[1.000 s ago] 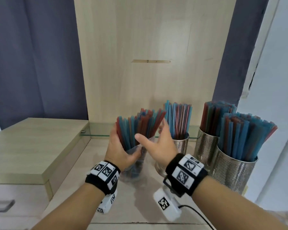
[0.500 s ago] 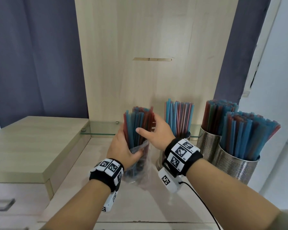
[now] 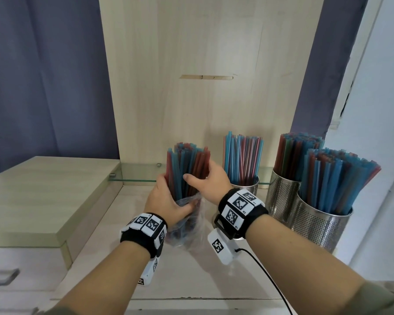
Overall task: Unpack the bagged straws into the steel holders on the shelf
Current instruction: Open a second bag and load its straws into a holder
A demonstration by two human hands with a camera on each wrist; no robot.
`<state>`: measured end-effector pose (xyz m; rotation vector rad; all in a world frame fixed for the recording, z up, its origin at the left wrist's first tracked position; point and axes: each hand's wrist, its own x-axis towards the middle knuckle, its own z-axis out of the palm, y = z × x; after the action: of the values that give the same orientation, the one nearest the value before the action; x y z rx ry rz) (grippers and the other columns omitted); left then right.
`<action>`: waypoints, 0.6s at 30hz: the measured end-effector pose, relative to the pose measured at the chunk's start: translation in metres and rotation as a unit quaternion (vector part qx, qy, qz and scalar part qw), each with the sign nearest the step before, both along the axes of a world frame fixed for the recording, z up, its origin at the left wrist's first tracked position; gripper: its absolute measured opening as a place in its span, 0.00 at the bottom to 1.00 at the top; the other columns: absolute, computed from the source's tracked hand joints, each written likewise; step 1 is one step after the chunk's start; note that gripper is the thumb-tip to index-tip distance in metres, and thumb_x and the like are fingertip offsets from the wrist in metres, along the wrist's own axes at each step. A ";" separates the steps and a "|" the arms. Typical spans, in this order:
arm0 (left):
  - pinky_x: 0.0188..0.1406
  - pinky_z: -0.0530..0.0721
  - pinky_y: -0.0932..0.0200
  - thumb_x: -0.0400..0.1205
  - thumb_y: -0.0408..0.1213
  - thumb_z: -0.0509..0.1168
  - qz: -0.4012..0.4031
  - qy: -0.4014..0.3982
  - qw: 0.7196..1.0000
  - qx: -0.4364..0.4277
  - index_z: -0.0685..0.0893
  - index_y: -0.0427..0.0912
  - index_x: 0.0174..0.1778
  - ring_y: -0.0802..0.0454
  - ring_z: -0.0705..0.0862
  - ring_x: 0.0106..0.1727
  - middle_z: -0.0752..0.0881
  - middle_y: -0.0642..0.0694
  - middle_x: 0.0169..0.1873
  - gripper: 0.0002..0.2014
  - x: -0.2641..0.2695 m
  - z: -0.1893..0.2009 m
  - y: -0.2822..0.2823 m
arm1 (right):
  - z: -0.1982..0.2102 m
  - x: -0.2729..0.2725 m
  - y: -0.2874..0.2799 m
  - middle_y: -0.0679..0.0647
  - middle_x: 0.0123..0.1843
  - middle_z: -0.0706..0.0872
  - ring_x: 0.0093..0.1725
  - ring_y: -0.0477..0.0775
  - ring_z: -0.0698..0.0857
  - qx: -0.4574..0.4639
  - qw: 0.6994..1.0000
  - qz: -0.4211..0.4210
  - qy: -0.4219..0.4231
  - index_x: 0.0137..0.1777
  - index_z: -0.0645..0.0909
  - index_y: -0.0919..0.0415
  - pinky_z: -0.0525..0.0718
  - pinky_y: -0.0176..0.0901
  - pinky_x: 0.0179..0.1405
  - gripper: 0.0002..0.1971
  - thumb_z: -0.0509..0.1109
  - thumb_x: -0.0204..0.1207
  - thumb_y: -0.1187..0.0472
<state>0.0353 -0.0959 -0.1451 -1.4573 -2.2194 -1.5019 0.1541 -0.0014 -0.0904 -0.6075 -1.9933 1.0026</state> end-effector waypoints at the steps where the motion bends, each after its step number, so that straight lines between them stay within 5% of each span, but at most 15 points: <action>1: 0.46 0.81 0.63 0.62 0.52 0.83 -0.002 -0.004 1.000 0.000 0.66 0.42 0.71 0.54 0.82 0.50 0.78 0.56 0.51 0.46 0.001 0.001 0.000 | -0.001 0.000 0.000 0.45 0.55 0.89 0.56 0.44 0.88 -0.002 1.000 0.002 -0.002 0.63 0.80 0.52 0.86 0.39 0.58 0.20 0.80 0.72 0.56; 5: 0.50 0.78 0.67 0.61 0.53 0.84 -0.010 -0.006 1.000 0.013 0.61 0.43 0.77 0.59 0.78 0.51 0.76 0.58 0.54 0.53 0.003 0.003 -0.002 | 0.000 -0.001 0.003 0.45 0.51 0.90 0.51 0.42 0.88 0.006 1.000 -0.010 -0.009 0.58 0.83 0.54 0.86 0.34 0.51 0.14 0.78 0.74 0.57; 9: 0.55 0.77 0.67 0.58 0.54 0.85 -0.016 -0.011 1.000 0.022 0.59 0.44 0.78 0.61 0.76 0.55 0.75 0.59 0.56 0.58 0.003 0.003 -0.002 | 0.002 -0.004 0.006 0.49 0.46 0.92 0.48 0.46 0.90 -0.002 1.000 -0.018 -0.025 0.55 0.87 0.59 0.89 0.42 0.51 0.11 0.76 0.75 0.58; 12: 0.57 0.77 0.66 0.56 0.56 0.85 -0.004 -0.019 0.999 0.025 0.59 0.44 0.79 0.61 0.76 0.57 0.76 0.57 0.59 0.60 0.001 0.002 0.000 | 0.005 -0.006 0.010 0.52 0.39 0.91 0.40 0.49 0.90 -0.016 0.999 -0.030 -0.037 0.48 0.88 0.63 0.88 0.44 0.41 0.08 0.76 0.74 0.59; 15: 0.58 0.78 0.64 0.55 0.57 0.86 0.005 -0.023 0.999 0.025 0.61 0.43 0.78 0.56 0.79 0.60 0.79 0.52 0.62 0.60 0.001 0.002 0.001 | 0.011 -0.009 0.009 0.51 0.33 0.87 0.34 0.49 0.86 -0.036 0.998 -0.038 -0.020 0.44 0.86 0.64 0.83 0.41 0.34 0.06 0.75 0.74 0.61; 18: 0.59 0.78 0.62 0.54 0.58 0.85 0.011 -0.026 1.000 0.013 0.62 0.43 0.76 0.55 0.78 0.62 0.79 0.50 0.63 0.59 0.000 0.003 0.002 | 0.018 -0.010 0.006 0.47 0.29 0.82 0.27 0.38 0.82 -0.048 0.998 -0.048 0.004 0.43 0.83 0.61 0.77 0.30 0.26 0.03 0.73 0.77 0.62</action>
<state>0.0352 -0.0941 -0.1426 -1.3963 -2.2290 -1.5732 0.1439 0.0049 -0.0721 -0.7427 -1.8992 1.0455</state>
